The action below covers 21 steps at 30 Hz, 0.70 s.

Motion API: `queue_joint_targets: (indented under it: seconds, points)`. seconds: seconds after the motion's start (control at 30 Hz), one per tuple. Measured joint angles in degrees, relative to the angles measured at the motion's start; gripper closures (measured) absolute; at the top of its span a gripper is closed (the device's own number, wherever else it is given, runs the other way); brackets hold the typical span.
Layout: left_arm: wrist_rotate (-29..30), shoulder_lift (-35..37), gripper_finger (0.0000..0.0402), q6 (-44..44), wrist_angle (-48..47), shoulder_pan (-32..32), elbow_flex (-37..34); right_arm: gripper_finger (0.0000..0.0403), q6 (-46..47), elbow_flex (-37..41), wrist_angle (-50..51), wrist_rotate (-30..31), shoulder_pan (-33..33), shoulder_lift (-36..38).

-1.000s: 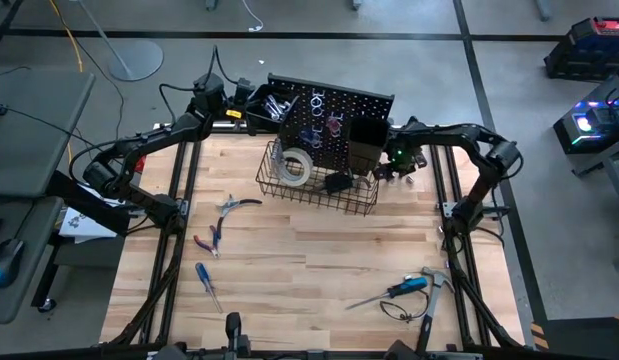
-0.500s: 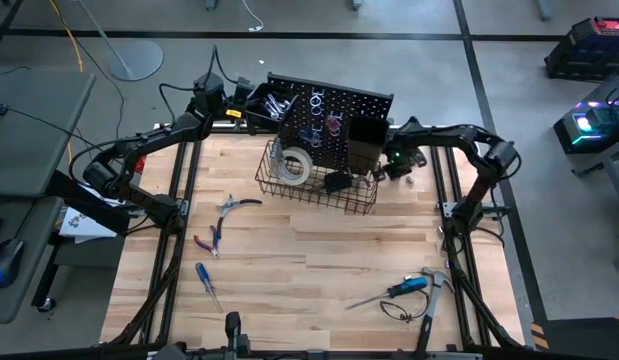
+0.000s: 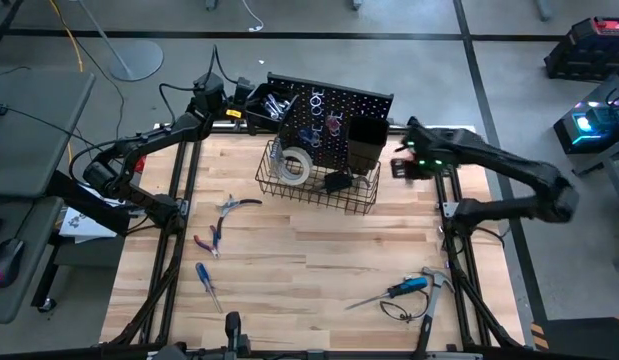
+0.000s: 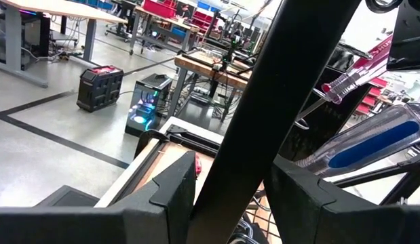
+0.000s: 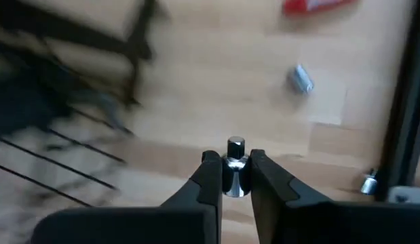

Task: Hang tools onto peg board
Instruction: Put the socket in the left black bin on the pegboard

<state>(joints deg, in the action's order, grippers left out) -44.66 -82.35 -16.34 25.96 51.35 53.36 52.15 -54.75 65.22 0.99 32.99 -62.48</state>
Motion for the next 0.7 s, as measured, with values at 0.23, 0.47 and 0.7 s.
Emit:
queue_joint_targets:
  seconds: [0.23, 0.47, 0.7]
  points:
    - [-0.04, 0.00, 0.0245, 0.00, 0.00, 0.00, -0.01, 0.0371, 10.90, -5.85, -15.09, 21.10, -6.58, 14.85]
    - [-0.06, 0.00, 0.0245, 0.00, 0.00, 0.00, -0.01, 0.0371, -17.51, -12.71, -61.59, 32.51, -10.16, 9.09]
    - [-0.02, 0.00, 0.0245, 0.19, -0.02, 0.00, 0.00, 0.0371, -26.12, -30.22, -72.69, 19.90, -12.73, -13.43]
